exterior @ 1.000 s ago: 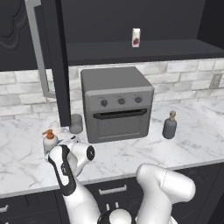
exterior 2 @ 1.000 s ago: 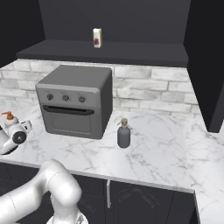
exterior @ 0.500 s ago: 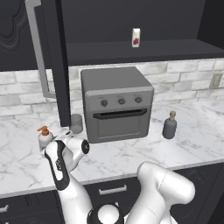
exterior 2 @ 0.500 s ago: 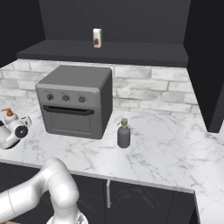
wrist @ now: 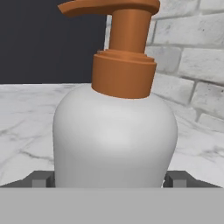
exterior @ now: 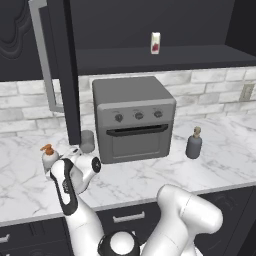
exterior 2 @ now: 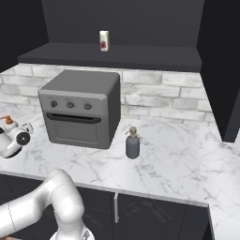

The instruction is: Pick the soap dispenser and soap dispenser from the cabinet and place them on the counter.

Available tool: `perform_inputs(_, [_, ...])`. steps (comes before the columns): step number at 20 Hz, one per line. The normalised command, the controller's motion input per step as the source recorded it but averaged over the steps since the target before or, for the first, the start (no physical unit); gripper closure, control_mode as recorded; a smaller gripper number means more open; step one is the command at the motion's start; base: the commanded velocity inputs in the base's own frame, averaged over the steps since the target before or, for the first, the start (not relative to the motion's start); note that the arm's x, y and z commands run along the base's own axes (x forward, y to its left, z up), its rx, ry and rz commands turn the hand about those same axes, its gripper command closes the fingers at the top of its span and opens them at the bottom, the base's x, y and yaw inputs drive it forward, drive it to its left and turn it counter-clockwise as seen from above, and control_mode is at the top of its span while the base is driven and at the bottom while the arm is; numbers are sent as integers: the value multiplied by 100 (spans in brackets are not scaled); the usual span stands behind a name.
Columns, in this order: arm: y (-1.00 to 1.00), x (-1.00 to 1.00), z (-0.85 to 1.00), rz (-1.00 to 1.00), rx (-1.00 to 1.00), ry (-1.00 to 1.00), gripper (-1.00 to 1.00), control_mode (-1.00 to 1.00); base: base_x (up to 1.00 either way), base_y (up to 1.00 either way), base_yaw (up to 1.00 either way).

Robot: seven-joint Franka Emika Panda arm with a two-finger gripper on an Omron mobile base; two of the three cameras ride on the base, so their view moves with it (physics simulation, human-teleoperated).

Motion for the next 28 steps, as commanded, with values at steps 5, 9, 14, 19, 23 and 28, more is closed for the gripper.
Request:
perform_inputs(5, [0,-1,-26,2,0,-3,100,-100,0,0,0])
perform_inputs(9, [0,-3,-46,2,0,-5,100,-100,0,0,0])
perform_inputs(14, [0,0,-36,2,-1,-7,100,-100,0,0,0])
perform_inputs(19, [0,0,-11,2,0,-3,100,-100,0,0,0])
perform_inputs(23, [0,0,0,0,0,0,100,-100,0,0,0])
perform_inputs(28, [0,0,0,0,0,0,100,-100,0,0,0])
